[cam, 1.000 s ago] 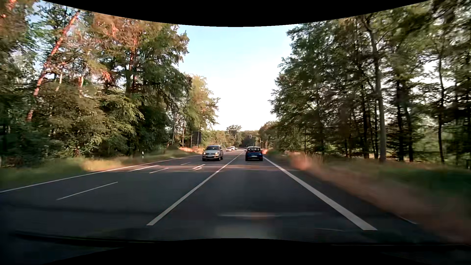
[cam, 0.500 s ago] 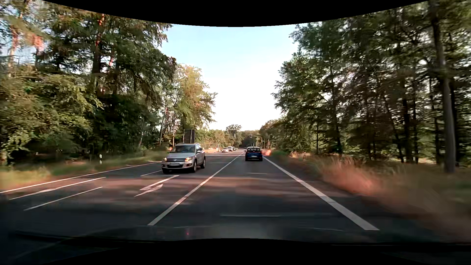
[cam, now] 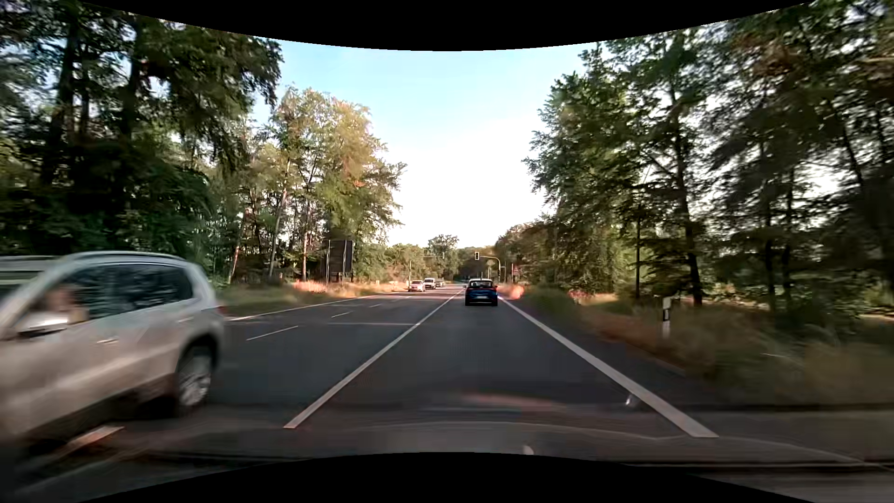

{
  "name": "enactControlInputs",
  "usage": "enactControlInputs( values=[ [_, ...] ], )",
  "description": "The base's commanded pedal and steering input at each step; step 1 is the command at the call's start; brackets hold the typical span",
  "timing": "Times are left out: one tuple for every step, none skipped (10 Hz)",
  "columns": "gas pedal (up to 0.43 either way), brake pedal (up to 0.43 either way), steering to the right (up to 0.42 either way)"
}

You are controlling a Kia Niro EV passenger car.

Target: Follow the waypoints while adhering to traffic rules and regulations

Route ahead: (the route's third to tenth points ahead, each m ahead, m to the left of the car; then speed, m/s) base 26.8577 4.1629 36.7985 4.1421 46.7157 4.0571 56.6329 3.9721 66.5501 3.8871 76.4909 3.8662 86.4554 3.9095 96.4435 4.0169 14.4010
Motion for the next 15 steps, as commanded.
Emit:
enactControlInputs(
  values=[
    [0.098,0.000,-0.002],
    [0.098,0.000,-0.002],
    [0.098,0.000,-0.002],
    [0.098,0.000,-0.002],
    [0.098,0.000,-0.002],
    [0.098,0.000,-0.002],
    [0.098,0.000,-0.002],
    [0.098,0.000,-0.002],
    [0.098,0.000,-0.002],
    [0.098,0.000,-0.001],
    [0.098,0.000,-0.001],
    [0.098,0.000,-0.001],
    [0.098,0.000,-0.001],
    [0.098,0.000,-0.001],
    [0.098,0.000,-0.001]
  ],
)
